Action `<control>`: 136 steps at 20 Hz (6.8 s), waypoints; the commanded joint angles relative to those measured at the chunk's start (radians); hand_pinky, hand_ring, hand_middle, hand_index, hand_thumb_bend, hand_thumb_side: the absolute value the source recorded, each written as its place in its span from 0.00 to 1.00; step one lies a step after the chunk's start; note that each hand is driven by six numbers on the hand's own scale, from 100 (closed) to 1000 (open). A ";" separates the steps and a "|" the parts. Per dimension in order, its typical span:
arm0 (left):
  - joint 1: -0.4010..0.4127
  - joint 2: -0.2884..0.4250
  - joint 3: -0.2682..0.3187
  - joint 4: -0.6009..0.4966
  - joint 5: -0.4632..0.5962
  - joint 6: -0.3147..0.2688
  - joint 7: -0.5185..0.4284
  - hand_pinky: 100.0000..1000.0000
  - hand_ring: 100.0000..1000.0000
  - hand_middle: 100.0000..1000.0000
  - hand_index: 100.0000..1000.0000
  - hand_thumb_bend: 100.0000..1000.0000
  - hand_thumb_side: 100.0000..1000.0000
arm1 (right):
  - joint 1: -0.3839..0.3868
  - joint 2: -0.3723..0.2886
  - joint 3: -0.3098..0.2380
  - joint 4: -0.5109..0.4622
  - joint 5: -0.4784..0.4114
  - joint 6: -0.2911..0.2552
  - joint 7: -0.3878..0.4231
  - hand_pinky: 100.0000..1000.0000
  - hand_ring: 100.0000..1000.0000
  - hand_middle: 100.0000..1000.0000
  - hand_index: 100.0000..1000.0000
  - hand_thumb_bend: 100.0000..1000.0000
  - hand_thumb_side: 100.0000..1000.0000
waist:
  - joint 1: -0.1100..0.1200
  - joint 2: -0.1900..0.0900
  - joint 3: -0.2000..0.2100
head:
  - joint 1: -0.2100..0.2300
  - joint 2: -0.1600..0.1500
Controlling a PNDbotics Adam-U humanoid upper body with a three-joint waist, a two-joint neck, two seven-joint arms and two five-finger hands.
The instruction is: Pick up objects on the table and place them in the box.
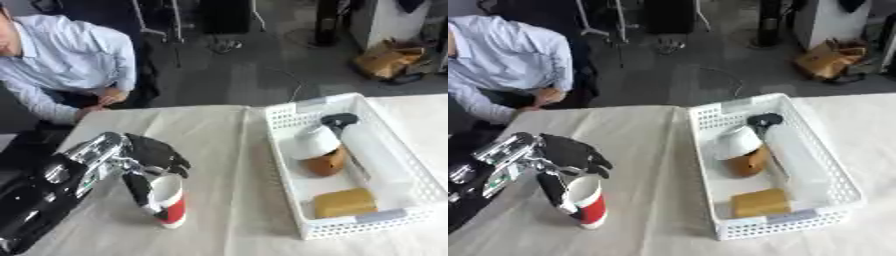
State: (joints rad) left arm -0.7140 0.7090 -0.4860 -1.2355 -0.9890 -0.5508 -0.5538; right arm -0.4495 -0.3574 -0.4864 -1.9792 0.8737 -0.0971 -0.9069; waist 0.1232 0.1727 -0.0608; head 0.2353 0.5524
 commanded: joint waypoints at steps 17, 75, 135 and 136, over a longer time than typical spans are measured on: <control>-0.012 0.020 -0.077 0.098 -0.033 -0.356 -0.353 0.69 0.96 1.00 1.00 0.62 0.87 | -0.025 -0.032 -0.001 -0.021 0.018 0.013 0.000 0.68 0.77 0.60 0.57 0.00 0.76 | 0.002 -0.016 -0.003 | 0.006 0.006; -0.107 0.033 -0.036 0.069 0.128 -0.356 -0.353 0.24 0.40 0.42 0.59 0.22 0.36 | -0.029 -0.041 -0.001 -0.021 0.031 0.009 0.000 0.68 0.77 0.58 0.57 0.00 0.71 | 0.017 -0.035 0.007 | 0.003 0.019; -0.629 -0.328 0.116 0.429 0.272 -0.356 -0.353 0.14 0.37 0.42 0.58 0.05 0.13 | -0.061 -0.042 0.050 -0.021 -0.040 -0.081 0.000 0.68 0.76 0.58 0.57 0.00 0.63 | 0.103 -0.079 -0.133 | 0.069 0.008; -0.630 -0.337 0.128 0.451 0.247 -0.356 -0.353 0.14 0.37 0.42 0.58 0.06 0.13 | -0.062 -0.041 0.049 -0.021 -0.042 -0.083 0.000 0.68 0.76 0.58 0.57 0.00 0.63 | 0.103 -0.078 -0.135 | 0.071 0.007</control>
State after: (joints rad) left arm -1.3117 0.3611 -0.3824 -0.8012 -0.7164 -0.5523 -0.5523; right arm -0.4938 -0.3894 -0.4401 -1.9792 0.8400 -0.1722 -0.9056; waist 0.2385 0.1060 -0.1986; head 0.2997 0.5675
